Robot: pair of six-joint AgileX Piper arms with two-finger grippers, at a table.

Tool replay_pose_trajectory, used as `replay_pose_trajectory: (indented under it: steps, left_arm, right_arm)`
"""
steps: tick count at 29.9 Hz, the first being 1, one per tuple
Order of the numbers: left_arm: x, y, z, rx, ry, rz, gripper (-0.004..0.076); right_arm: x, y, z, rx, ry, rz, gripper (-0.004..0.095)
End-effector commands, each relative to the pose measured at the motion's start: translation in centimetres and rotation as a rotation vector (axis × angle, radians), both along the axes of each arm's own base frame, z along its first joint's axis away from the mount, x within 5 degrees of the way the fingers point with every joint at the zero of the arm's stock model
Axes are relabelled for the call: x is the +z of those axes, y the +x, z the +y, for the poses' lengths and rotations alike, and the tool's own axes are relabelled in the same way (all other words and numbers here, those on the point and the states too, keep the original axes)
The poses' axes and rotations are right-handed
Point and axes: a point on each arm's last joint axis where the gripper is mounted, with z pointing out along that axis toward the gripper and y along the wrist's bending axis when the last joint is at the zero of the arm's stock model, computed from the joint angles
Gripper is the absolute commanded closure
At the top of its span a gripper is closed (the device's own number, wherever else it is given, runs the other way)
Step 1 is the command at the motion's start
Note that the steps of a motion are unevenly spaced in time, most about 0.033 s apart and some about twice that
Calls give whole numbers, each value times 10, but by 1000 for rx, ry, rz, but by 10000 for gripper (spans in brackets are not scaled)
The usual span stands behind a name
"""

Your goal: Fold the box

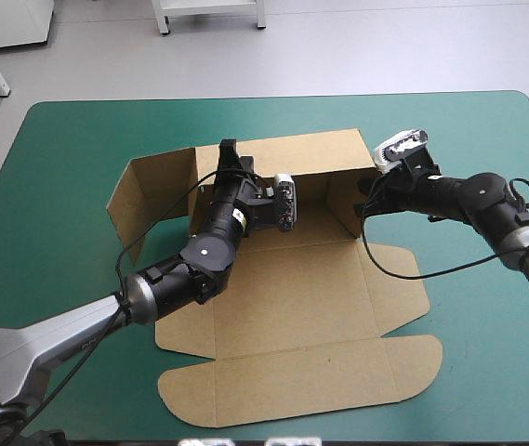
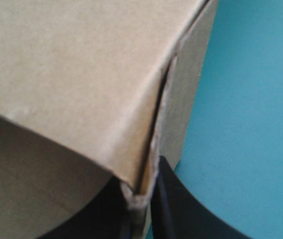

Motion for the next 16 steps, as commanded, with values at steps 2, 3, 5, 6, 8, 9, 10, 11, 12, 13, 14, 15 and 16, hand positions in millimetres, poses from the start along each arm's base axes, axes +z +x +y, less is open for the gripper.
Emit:
replay_pose_trajectory:
  steps: [2, 3, 5, 6, 8, 9, 10, 11, 12, 13, 14, 15, 16]
  left_arm:
    - [27, -9, -7, -94, -109, -37, 595]
    - [27, -10, -8, -106, -110, -33, 531]
    - [28, -13, -12, -131, -119, -27, 402]
    - [29, -17, -14, -147, -130, -20, 358]
    - [31, -27, -20, -171, -171, 9, 286]
    - [31, -33, -24, -179, -197, 34, 270]
    - [34, -39, -25, -189, -220, 46, 271]
    - [36, -47, -29, -204, -248, 69, 271]
    - [38, -53, -30, -214, -270, 82, 271]
    - [40, -59, -33, -228, -292, 102, 271]
    - [43, -66, -34, -241, -322, 121, 272]
    - [44, -73, -37, -249, -349, 149, 272]
    - [46, -79, -38, -256, -380, 176, 272]
  right_arm:
    - [25, -10, 8, 62, 78, -37, 925]
    - [25, -9, 8, 53, 84, -34, 925]
    - [25, -8, 7, 24, 103, -23, 925]
    - [26, -8, 6, 12, 108, -23, 925]
    - [26, -7, 6, 3, 108, -27, 925]
    - [26, -7, 6, 0, 107, -29, 924]
    - [26, -7, 5, -3, 109, -28, 925]
    - [26, -6, 5, -15, 113, -26, 925]
    - [26, -6, 4, -27, 113, -27, 925]
    - [26, -5, 4, -36, 113, -27, 925]
    - [26, -5, 3, -42, 105, -32, 925]
    - [26, -5, 2, -44, 96, -34, 925]
    - [25, -5, 2, -43, 91, -33, 925]
